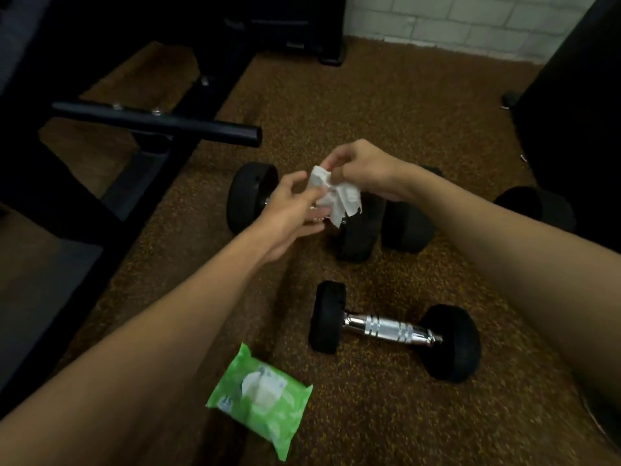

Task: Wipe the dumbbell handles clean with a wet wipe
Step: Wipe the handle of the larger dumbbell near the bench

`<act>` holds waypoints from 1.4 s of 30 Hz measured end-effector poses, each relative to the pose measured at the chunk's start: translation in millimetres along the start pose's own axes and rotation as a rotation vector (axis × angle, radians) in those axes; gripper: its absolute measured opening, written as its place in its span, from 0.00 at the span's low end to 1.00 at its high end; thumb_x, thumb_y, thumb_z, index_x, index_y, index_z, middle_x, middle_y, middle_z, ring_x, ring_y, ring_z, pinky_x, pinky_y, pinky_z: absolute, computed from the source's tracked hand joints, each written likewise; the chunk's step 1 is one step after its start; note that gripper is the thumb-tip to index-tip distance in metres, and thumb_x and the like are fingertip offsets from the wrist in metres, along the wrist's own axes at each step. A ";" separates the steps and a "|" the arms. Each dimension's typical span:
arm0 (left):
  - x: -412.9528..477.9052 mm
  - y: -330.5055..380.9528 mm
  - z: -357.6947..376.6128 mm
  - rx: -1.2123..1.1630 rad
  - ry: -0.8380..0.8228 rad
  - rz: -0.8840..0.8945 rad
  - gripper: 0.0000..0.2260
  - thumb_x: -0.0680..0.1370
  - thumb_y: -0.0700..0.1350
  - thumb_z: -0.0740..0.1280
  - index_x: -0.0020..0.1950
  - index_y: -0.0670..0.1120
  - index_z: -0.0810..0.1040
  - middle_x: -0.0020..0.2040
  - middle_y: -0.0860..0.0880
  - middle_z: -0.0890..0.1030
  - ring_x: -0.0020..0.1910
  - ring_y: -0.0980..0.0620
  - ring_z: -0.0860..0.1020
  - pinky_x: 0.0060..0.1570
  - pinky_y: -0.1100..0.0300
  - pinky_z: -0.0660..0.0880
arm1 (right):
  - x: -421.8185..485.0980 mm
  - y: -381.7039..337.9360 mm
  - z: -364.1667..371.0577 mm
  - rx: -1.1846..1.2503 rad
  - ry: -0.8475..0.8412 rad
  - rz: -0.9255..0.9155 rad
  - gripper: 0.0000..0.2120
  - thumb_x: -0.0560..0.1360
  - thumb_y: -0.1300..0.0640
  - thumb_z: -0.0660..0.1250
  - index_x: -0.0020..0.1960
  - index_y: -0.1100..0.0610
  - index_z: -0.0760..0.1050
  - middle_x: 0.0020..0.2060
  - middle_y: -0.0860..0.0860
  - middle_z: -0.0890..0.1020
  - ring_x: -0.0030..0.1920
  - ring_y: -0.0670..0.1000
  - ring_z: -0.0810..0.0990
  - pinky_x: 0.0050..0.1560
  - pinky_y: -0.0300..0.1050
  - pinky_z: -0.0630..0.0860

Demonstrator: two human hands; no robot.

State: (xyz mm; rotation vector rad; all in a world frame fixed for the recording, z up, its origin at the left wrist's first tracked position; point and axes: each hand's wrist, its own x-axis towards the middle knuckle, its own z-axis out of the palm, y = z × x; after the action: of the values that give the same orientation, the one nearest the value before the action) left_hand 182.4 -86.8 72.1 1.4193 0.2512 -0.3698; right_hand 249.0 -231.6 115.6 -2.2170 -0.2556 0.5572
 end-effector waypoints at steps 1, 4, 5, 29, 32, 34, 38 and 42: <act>3.3 7.0 -2.6 -0.052 0.014 0.005 0.23 0.78 0.46 0.65 0.71 0.51 0.63 0.59 0.45 0.78 0.53 0.49 0.81 0.52 0.52 0.79 | 6.2 -0.1 0.8 0.021 0.027 -0.013 0.08 0.74 0.63 0.65 0.51 0.56 0.79 0.45 0.52 0.82 0.47 0.50 0.81 0.45 0.44 0.79; 14.7 21.6 -13.0 -0.049 0.064 0.047 0.18 0.78 0.46 0.65 0.67 0.46 0.69 0.60 0.43 0.76 0.53 0.48 0.81 0.51 0.54 0.80 | 22.2 -3.2 3.8 0.146 0.098 -0.059 0.06 0.74 0.62 0.67 0.50 0.57 0.79 0.43 0.51 0.82 0.44 0.48 0.82 0.38 0.39 0.77; 19.9 24.4 -16.1 -0.063 0.071 0.046 0.19 0.77 0.47 0.67 0.66 0.46 0.70 0.60 0.43 0.76 0.53 0.47 0.81 0.51 0.54 0.80 | 25.7 -4.3 5.3 0.219 0.103 -0.067 0.05 0.75 0.62 0.67 0.50 0.59 0.79 0.43 0.52 0.83 0.43 0.48 0.82 0.38 0.39 0.78; 104.6 -11.7 6.3 1.017 0.341 0.375 0.11 0.77 0.35 0.61 0.56 0.44 0.78 0.58 0.38 0.73 0.55 0.41 0.75 0.52 0.58 0.71 | 39.8 83.6 24.2 -0.201 0.322 0.142 0.19 0.76 0.43 0.60 0.62 0.52 0.74 0.61 0.59 0.76 0.64 0.60 0.72 0.63 0.51 0.68; 108.4 -25.5 7.3 1.167 0.231 0.306 0.12 0.78 0.39 0.63 0.61 0.44 0.76 0.62 0.41 0.67 0.59 0.43 0.72 0.61 0.54 0.70 | 38.9 81.9 26.6 -0.217 0.365 0.108 0.17 0.78 0.48 0.58 0.62 0.54 0.74 0.60 0.59 0.76 0.64 0.60 0.71 0.65 0.52 0.66; 107.1 -28.5 5.6 1.222 0.194 0.260 0.12 0.78 0.46 0.64 0.61 0.44 0.77 0.62 0.40 0.66 0.59 0.42 0.72 0.63 0.52 0.69 | 37.9 80.5 27.0 -0.227 0.389 0.079 0.16 0.79 0.50 0.58 0.62 0.56 0.74 0.59 0.59 0.77 0.63 0.59 0.71 0.65 0.51 0.65; 107.0 -24.4 -0.9 1.210 0.146 0.232 0.15 0.76 0.48 0.68 0.61 0.45 0.76 0.62 0.41 0.70 0.59 0.44 0.73 0.57 0.58 0.69 | 34.7 81.2 29.3 -0.276 0.384 0.058 0.17 0.80 0.50 0.55 0.64 0.55 0.73 0.60 0.59 0.75 0.65 0.58 0.68 0.65 0.49 0.60; 109.6 -21.0 -2.1 1.025 0.185 0.250 0.18 0.73 0.43 0.72 0.60 0.44 0.72 0.53 0.46 0.74 0.50 0.50 0.74 0.43 0.61 0.68 | 32.7 83.8 33.7 -0.301 0.412 0.025 0.15 0.80 0.50 0.55 0.62 0.54 0.73 0.59 0.57 0.76 0.65 0.55 0.68 0.65 0.49 0.58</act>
State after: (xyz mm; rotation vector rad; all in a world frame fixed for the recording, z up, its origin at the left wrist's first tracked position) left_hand 274.8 -98.0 10.3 2.4706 0.0103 -0.1468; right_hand 261.7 -251.2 22.4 -2.5669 -0.0993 0.0654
